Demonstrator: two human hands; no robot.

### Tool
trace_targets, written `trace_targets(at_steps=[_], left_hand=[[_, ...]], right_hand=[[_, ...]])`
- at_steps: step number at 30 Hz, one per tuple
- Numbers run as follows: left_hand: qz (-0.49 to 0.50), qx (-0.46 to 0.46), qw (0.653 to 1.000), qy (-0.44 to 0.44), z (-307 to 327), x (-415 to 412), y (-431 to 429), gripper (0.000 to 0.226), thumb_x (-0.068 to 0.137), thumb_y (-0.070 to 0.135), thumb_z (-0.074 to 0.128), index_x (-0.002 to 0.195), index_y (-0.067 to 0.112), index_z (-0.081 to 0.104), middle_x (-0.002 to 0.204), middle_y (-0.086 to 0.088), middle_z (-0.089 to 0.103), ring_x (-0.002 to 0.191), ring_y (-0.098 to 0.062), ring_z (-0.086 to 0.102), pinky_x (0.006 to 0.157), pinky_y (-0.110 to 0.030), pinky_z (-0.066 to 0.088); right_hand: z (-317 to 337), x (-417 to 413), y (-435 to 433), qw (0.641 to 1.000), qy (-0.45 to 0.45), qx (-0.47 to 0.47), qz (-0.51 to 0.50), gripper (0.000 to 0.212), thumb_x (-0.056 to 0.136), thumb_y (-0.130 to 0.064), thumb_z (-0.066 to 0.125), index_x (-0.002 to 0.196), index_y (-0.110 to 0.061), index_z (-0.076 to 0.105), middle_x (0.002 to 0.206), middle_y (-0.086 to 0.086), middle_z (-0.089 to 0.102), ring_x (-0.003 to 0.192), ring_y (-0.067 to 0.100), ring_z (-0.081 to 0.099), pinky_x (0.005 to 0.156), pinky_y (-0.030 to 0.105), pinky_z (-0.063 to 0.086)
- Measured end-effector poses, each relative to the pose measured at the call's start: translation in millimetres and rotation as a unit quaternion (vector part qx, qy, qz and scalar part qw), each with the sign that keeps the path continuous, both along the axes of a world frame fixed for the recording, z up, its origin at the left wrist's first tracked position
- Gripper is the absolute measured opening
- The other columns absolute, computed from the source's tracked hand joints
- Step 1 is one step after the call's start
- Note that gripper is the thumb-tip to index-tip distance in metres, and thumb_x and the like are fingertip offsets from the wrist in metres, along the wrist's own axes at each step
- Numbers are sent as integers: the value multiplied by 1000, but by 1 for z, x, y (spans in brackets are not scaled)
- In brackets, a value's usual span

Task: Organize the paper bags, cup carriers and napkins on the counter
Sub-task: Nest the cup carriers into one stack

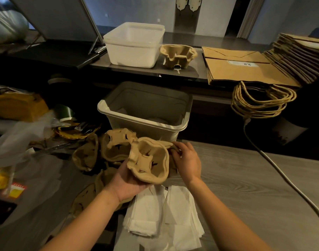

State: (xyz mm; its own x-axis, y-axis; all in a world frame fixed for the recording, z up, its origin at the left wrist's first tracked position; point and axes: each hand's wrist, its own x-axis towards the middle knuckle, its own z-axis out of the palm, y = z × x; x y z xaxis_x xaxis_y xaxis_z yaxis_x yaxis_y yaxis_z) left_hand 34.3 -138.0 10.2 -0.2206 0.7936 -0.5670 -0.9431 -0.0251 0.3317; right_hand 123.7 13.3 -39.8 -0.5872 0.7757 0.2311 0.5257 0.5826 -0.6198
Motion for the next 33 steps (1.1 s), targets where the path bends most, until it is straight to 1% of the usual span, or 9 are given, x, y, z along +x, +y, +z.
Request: trace_targets(at_steps=[3,9,15,19,22,25,28,31,33], left_hand=[[12,38,999,-29,-6,2,-1,76,11,16,95,81,-3,75,96,-31,67,88,-48,64,68,-64,48],[-12,105,994,-29,-14,-1,-9,81,22,31,95,96,4,75,112,-26,64,96,-46,63,83,-61,44],[23,106,994,-23,-17,1,-3,73,21,24,96,88,4,76,102,-21,68,82,-40,69,67,-53,56],[71,74,992,-75,-15,7,2,55,59,35,75,102,1,67,96,-27,68,76,-44,67,56,-55,55],[95,69,988,-97,-9,10,4,52,51,23,87,91,-5,69,91,-29,67,80,-46,65,51,-57,53],[149,16,985,-80,-14,10,9,36,91,38,48,96,5,61,95,-22,63,89,-39,55,51,-49,55],[143,19,989,-14,-13,14,13,36,95,38,37,96,13,61,93,-17,66,90,-35,55,69,-45,50],[137,12,990,31,-7,17,13,36,96,40,35,91,16,61,76,-15,71,86,-34,55,56,-39,57],[151,0,988,27,-5,17,14,34,94,43,38,89,17,61,84,-14,67,84,-33,54,64,-40,52]], right_hand=[[4,1,3,998,22,-55,-18,23,91,-32,58,110,-21,64,103,-6,59,88,7,52,69,25,46],[17,21,5,953,211,-211,-42,9,91,-21,59,98,-26,57,95,-1,62,90,17,60,76,34,55],[35,34,10,936,293,-170,-100,10,92,-14,57,99,-21,54,89,-8,57,82,3,55,66,11,46],[54,36,17,917,336,-174,-128,9,93,-14,55,101,-19,54,86,-9,56,80,3,55,67,12,46],[68,36,21,908,334,-208,-144,10,92,-13,54,101,-17,54,84,-4,59,74,6,55,61,17,44],[78,35,17,900,297,-294,-127,16,92,-13,52,108,-17,53,86,0,62,71,10,57,57,21,44],[84,32,3,892,222,-392,-48,16,92,-16,52,107,-22,56,86,2,63,72,15,58,58,26,44],[81,27,-15,887,167,-430,1,12,92,-15,49,96,-16,60,76,3,57,65,12,52,51,21,41],[76,23,-23,901,112,-420,11,12,92,-16,48,92,-14,59,75,1,55,64,10,51,50,18,40]])
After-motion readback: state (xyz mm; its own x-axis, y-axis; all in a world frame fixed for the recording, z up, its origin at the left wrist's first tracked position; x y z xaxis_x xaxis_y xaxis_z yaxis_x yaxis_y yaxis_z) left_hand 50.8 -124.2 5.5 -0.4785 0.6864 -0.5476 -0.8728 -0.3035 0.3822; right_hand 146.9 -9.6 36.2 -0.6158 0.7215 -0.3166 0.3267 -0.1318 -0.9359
